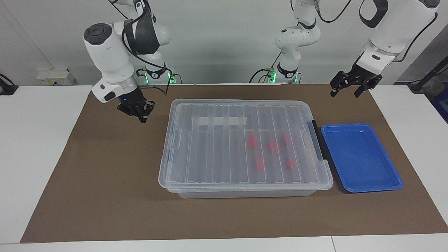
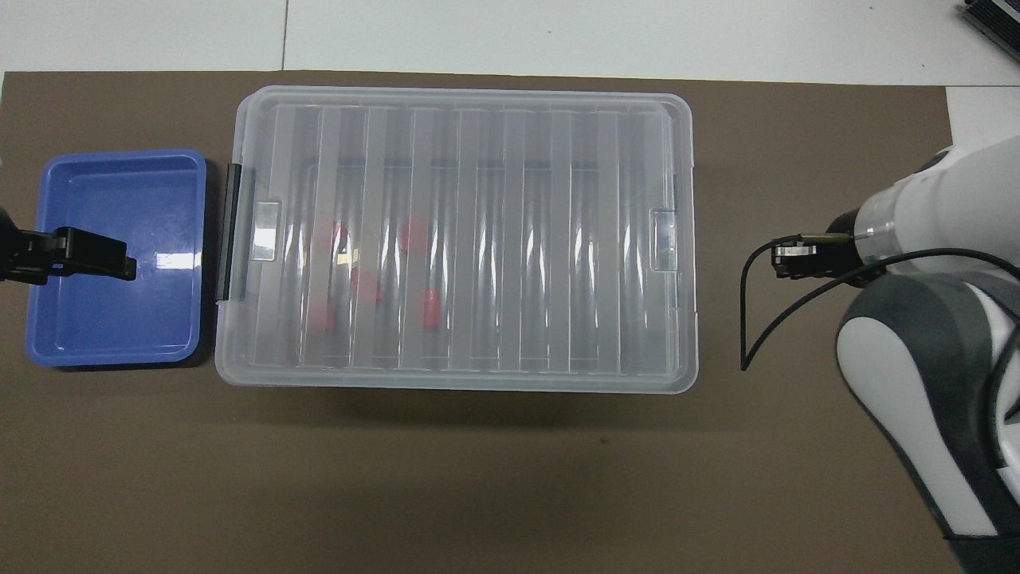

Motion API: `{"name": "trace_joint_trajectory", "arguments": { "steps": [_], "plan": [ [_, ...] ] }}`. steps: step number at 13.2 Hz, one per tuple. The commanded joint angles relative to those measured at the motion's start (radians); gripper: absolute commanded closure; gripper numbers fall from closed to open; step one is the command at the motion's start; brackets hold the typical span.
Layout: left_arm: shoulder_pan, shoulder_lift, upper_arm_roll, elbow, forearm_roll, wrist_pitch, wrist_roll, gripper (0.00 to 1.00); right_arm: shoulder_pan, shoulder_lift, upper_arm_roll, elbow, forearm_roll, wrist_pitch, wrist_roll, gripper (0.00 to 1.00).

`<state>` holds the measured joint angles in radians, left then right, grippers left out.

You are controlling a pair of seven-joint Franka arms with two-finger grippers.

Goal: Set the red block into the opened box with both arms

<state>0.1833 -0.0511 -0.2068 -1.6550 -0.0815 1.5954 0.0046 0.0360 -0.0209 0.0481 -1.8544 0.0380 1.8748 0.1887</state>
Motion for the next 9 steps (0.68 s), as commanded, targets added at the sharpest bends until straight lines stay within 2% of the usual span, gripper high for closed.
{"name": "trace_joint_trajectory", "arguments": {
  "steps": [1, 6, 9],
  "plan": [
    [-0.011, -0.03, 0.012, -0.034, -0.018, 0.021, 0.005, 0.0, -0.051, -0.021, 0.004, 0.039, 0.005, -0.061, 0.012, 0.0],
    [-0.007, -0.03, 0.012, -0.035, -0.018, 0.017, 0.006, 0.0, -0.053, -0.008, 0.006, 0.235, -0.082, -0.247, 0.04, 0.0],
    [-0.005, -0.03, 0.012, -0.035, -0.018, 0.017, 0.006, 0.0, -0.047, 0.05, 0.01, 0.38, -0.079, -0.362, 0.071, 0.0]
  ]
}}
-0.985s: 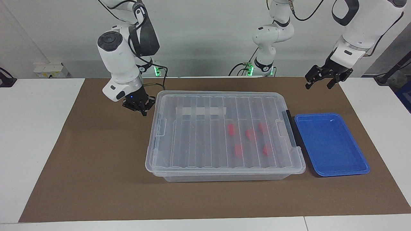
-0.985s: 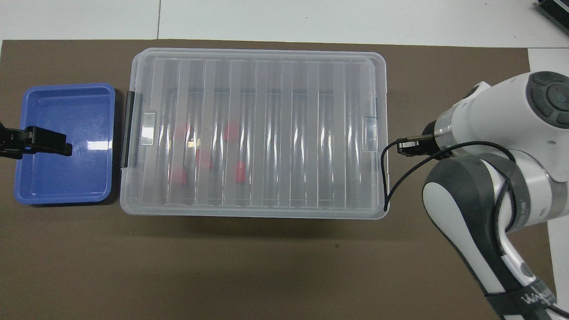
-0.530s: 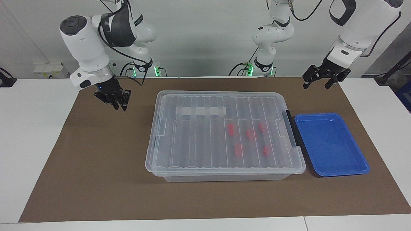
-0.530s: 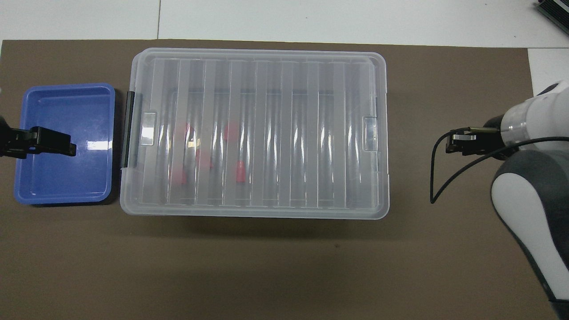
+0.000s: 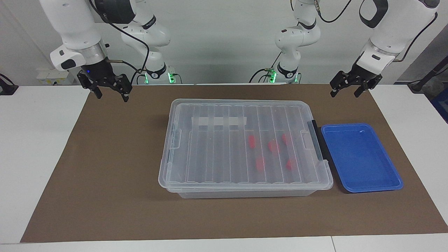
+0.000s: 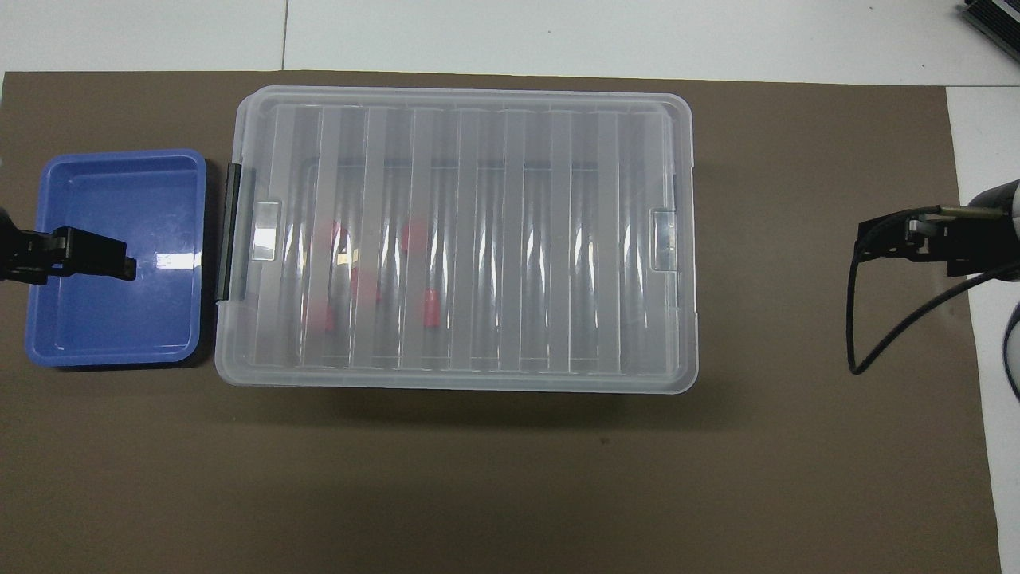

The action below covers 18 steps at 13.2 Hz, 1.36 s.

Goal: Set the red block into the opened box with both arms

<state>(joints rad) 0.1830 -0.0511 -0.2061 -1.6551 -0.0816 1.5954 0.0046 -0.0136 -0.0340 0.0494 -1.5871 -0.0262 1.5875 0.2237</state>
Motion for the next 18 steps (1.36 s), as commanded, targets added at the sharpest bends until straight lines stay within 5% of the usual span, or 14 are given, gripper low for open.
{"name": "trace_joint_trajectory", "arguments": {
  "steps": [1, 9, 18],
  "plan": [
    [-0.003, -0.03, 0.013, -0.035, -0.018, 0.017, 0.006, 0.0, 0.0, 0.071, 0.009, 0.133, -0.011, -0.098, 0.034, 0.0],
    [-0.017, -0.03, 0.01, -0.035, -0.017, 0.021, 0.008, 0.0, -0.011, 0.005, 0.004, 0.026, 0.003, -0.143, 0.036, 0.0],
    [-0.112, -0.03, 0.011, -0.034, -0.017, 0.023, 0.006, 0.0, -0.003, 0.019, 0.004, 0.047, -0.017, -0.067, 0.026, 0.0]
  ]
}}
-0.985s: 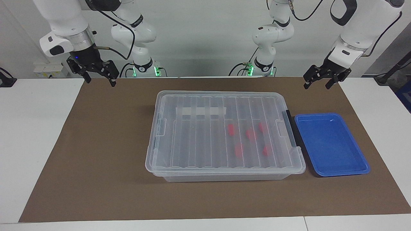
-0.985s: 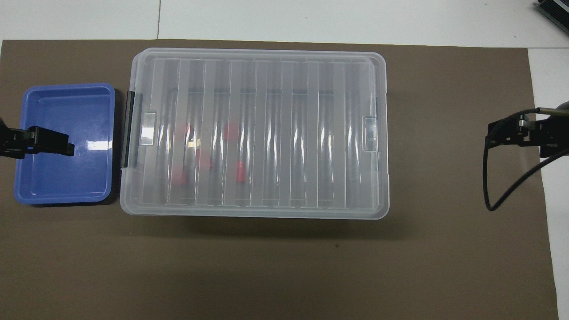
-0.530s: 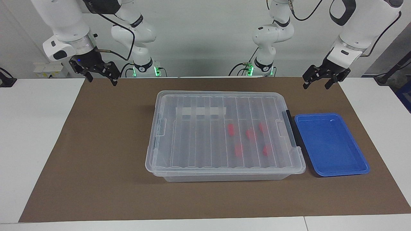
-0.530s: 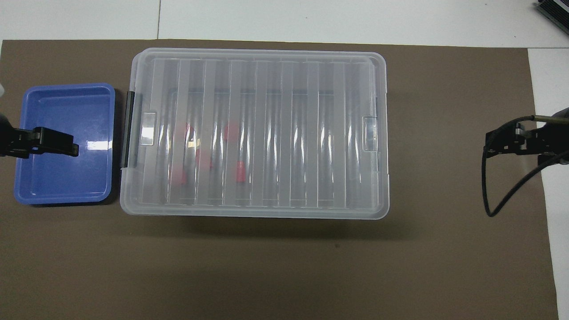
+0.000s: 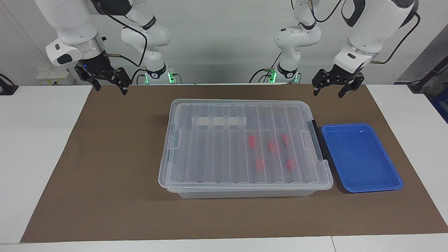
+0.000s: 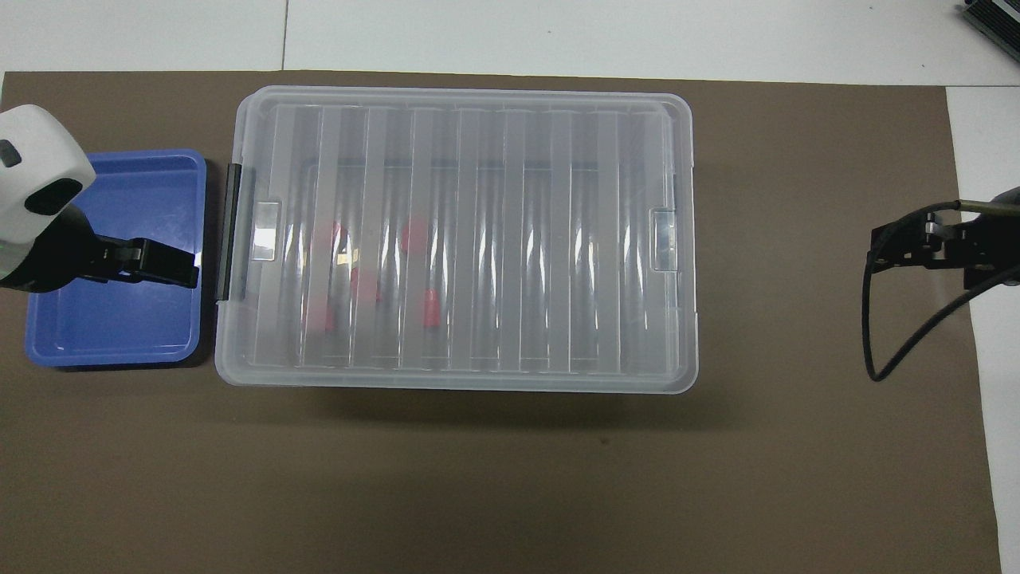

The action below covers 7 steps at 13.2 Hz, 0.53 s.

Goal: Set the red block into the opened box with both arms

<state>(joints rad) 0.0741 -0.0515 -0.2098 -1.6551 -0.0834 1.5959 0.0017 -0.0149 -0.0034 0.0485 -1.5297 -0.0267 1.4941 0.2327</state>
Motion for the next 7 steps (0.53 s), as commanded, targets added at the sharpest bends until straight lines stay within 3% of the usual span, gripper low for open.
{"name": "trace_joint_trajectory", "arguments": {
  "steps": [1, 7],
  "plan": [
    [0.003, -0.03, 0.015, -0.034, -0.015, 0.021, 0.003, 0.0, 0.0, -0.012, 0.005, -0.01, -0.016, 0.035, 0.017, 0.0],
    [-0.011, -0.03, 0.013, -0.034, -0.015, 0.022, 0.003, 0.0, 0.0, -0.013, 0.005, -0.018, -0.016, 0.035, 0.019, 0.0]
  ]
}}
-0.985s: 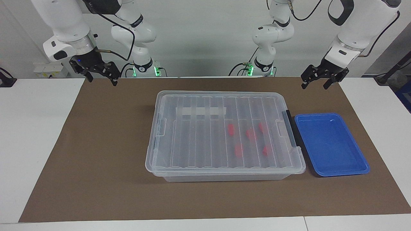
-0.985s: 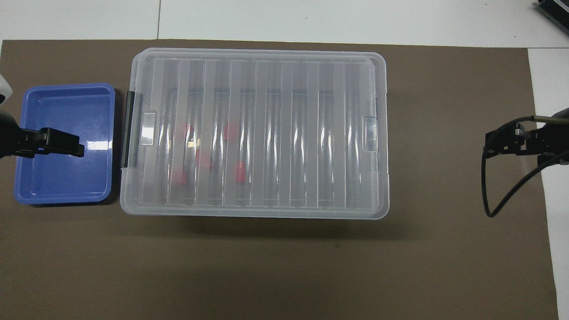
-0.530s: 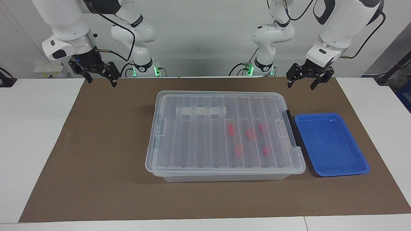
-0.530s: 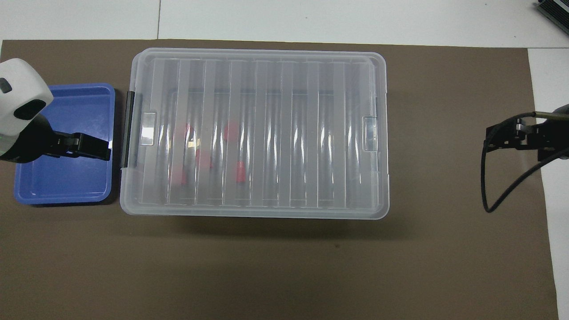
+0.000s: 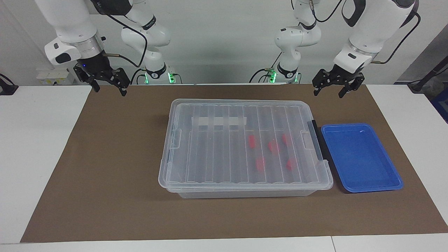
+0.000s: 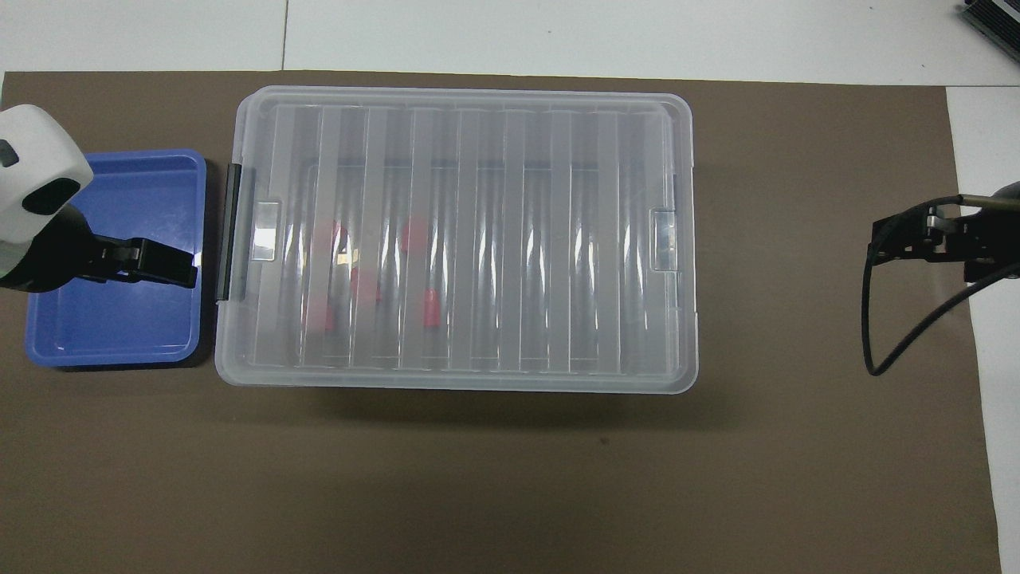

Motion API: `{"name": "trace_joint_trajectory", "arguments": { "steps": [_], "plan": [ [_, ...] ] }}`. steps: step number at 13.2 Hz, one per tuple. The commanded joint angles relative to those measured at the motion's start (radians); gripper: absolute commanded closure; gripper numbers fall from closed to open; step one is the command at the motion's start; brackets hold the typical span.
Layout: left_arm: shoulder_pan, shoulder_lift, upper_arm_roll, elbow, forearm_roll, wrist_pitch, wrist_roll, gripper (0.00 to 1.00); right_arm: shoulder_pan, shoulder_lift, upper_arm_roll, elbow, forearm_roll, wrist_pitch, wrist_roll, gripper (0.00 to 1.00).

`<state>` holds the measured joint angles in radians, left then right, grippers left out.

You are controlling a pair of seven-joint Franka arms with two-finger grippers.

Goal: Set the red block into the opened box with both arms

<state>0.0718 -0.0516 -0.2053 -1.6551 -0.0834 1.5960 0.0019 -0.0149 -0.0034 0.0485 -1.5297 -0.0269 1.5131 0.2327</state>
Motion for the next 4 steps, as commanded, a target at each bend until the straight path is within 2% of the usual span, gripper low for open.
{"name": "trace_joint_trajectory", "arguments": {
  "steps": [1, 4],
  "plan": [
    [-0.009, -0.03, 0.009, -0.034, -0.015, 0.022, 0.003, 0.0, 0.0, -0.013, 0.005, -0.02, -0.016, 0.016, 0.02, 0.0],
    [-0.017, -0.03, 0.006, -0.034, -0.015, 0.024, 0.003, 0.0, 0.0, -0.015, 0.005, -0.021, -0.016, 0.016, 0.014, 0.0]
  ]
}}
